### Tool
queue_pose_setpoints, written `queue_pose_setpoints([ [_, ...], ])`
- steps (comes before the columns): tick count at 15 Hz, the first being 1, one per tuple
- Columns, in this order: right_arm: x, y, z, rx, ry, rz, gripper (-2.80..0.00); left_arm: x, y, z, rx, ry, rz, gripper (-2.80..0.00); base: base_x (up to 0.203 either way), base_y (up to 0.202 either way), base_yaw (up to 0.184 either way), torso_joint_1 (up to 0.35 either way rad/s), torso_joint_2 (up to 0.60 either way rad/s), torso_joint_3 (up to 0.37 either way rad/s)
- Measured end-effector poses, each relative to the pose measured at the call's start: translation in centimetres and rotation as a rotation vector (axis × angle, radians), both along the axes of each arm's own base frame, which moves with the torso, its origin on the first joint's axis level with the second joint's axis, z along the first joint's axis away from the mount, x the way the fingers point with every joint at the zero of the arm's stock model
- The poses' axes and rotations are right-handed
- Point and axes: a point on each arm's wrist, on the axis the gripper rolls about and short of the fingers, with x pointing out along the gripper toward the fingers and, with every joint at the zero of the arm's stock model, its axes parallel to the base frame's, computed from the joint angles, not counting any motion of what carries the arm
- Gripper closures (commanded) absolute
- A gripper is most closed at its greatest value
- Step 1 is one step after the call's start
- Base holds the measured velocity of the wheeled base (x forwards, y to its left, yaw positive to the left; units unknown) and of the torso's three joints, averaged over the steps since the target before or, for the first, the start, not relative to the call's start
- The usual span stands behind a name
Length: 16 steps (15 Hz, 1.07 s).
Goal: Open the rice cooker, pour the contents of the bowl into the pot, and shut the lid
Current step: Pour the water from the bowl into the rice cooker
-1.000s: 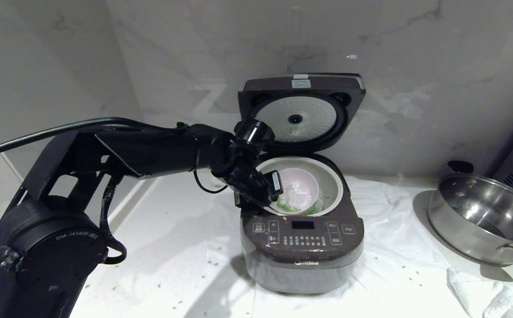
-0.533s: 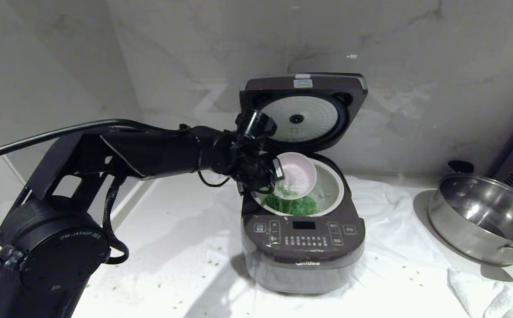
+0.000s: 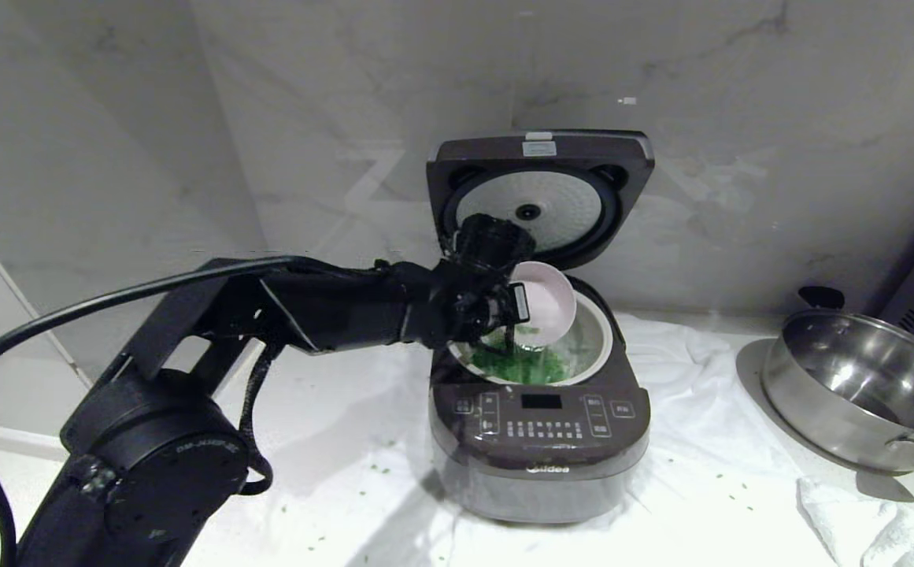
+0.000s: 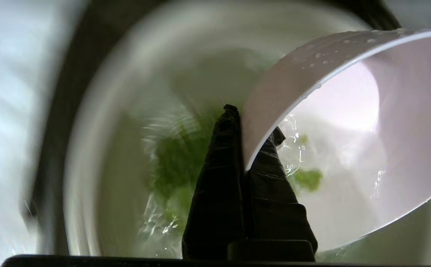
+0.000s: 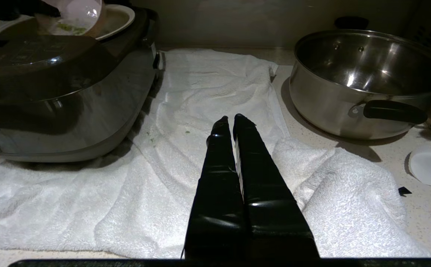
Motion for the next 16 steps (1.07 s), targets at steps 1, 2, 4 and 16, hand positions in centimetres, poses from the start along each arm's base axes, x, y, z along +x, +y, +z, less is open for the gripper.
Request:
queue_pose_setpoints([
  [1, 0.0, 0.0, 0.0, 0.0, 0.0, 0.0, 0.0, 0.2, -0.4, -0.5, 0.016, -0.055, 0.04, 0.0, 0.0, 0.0, 0.0, 0.0, 0.0, 0.0],
  [2, 0.0, 0.0, 0.0, 0.0, 0.0, 0.0, 0.0, 0.3, -0.9, -0.6, 0.0, -0.099, 0.061, 0.0, 0.0, 0.0, 0.0, 0.0, 0.0, 0.0],
  [4, 0.0, 0.0, 0.0, 0.0, 0.0, 0.0, 0.0, 0.6, -1.2, -0.1, -0.058, -0.169, 0.068, 0.0, 0.0, 0.0, 0.0, 0.0, 0.0, 0.0],
  [16, 0.0, 0.0, 0.0, 0.0, 0.0, 0.0, 0.0, -0.8, 0.4, -4.5, -0.314, -0.684, -0.21, 0.0, 0.0, 0.0, 0.0, 0.0, 0.0, 0.0],
])
